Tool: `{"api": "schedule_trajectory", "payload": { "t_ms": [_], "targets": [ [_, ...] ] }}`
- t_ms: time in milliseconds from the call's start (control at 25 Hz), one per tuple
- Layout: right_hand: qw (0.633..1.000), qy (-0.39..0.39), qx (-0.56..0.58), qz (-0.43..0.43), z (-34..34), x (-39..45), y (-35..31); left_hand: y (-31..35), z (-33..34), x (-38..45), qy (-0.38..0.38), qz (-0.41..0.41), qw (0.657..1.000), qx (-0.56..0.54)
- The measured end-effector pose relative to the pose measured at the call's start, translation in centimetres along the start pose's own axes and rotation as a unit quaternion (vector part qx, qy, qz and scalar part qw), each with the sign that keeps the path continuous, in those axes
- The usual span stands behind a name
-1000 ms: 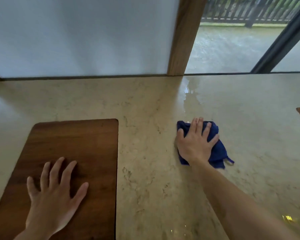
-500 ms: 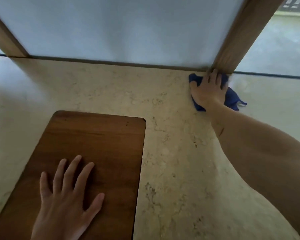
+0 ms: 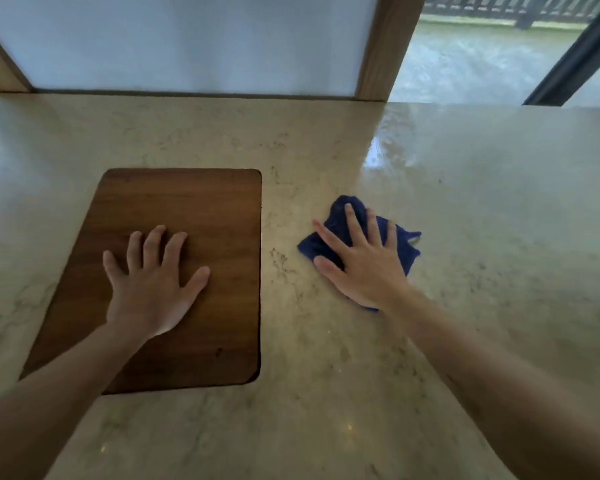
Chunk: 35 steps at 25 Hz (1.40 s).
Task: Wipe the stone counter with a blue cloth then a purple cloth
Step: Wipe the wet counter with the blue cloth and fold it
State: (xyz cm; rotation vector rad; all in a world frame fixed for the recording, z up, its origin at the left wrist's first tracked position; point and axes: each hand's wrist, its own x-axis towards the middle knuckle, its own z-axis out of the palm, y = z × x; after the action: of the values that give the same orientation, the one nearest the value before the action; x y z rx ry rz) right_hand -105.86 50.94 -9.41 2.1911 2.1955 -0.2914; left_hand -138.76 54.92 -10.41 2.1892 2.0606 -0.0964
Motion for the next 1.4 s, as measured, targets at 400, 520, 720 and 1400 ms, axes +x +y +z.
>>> {"api": "schedule_trajectory", "payload": {
  "t_ms": [400,520,720,1400],
  "targets": [
    [0.988,0.022,-0.008,0.151,6.6,-36.6,-5.6,-2.2,-0.3,-3.0,-0.038,0.055,0.998,-0.020],
    [0.961,0.031,0.010,0.275,7.8,-37.0,-9.6,-2.0,-0.3,-3.3,-0.028,0.061,0.998,-0.011],
    [0.975,0.023,-0.001,0.223,7.3,-33.1,-13.5,-2.0,-0.2,-3.6,-0.015,0.067,0.998,-0.002],
    [0.937,0.024,0.083,0.339,-3.7,22.0,-0.4,-1.7,0.4,-3.1,0.015,0.065,0.997,0.036]
  ]
}}
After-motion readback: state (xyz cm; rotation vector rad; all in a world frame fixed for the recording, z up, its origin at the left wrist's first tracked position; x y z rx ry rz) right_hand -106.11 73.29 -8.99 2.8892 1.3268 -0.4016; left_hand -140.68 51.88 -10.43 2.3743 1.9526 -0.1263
